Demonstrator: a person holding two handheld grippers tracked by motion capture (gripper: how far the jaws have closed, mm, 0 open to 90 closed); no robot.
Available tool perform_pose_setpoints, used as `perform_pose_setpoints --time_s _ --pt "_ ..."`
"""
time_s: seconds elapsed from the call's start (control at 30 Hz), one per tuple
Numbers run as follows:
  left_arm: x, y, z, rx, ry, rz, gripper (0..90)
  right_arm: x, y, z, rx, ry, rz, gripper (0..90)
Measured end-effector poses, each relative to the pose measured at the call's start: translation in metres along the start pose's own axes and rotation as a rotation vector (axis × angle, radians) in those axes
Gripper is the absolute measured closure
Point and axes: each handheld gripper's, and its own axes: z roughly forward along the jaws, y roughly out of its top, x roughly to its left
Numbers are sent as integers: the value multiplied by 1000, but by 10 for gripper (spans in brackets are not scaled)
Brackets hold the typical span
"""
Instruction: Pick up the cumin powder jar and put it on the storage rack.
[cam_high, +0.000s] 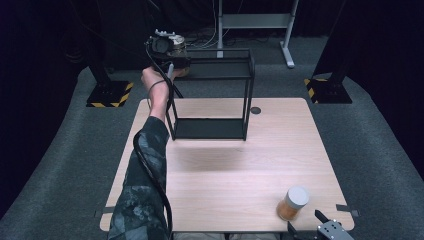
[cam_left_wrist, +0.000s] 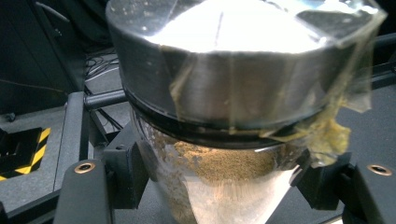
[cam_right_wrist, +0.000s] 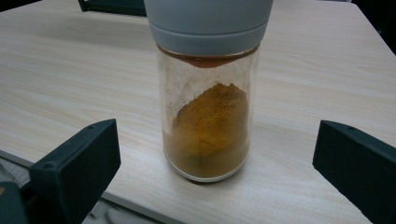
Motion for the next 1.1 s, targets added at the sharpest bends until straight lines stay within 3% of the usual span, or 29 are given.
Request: perform_pose_setpoints --time_s 0.17,0.2,0.23,0.33,0.47,0.7,0.9,1.1 --pt "-6 2 0 14 22 28 284 0 0 -1 -4 -1 1 0" --pt "-9 2 0 19 38 33 208 0 0 -1 -5 -1 0 0" --pt "-12 2 0 20 56 36 208 0 0 -1 -5 -1 0 0" --pt "-10 -4 -4 -4 49 13 107 -1 -1 -1 -8 -2 3 0" --pt "-16 -12 -13 -44 81 27 13 0 -1 -1 -10 -3 0 0" --pt "-22 -33 -41 -95 43 98 0 1 -1 -2 -9 -12 -4 0" --pt "-29 -78 -66 -126 18 170 0 1 -1 -4 -19 -23 1 0" --pt "-34 -155 -83 -144 7 152 0 3 -2 -1 -15 -25 0 0"
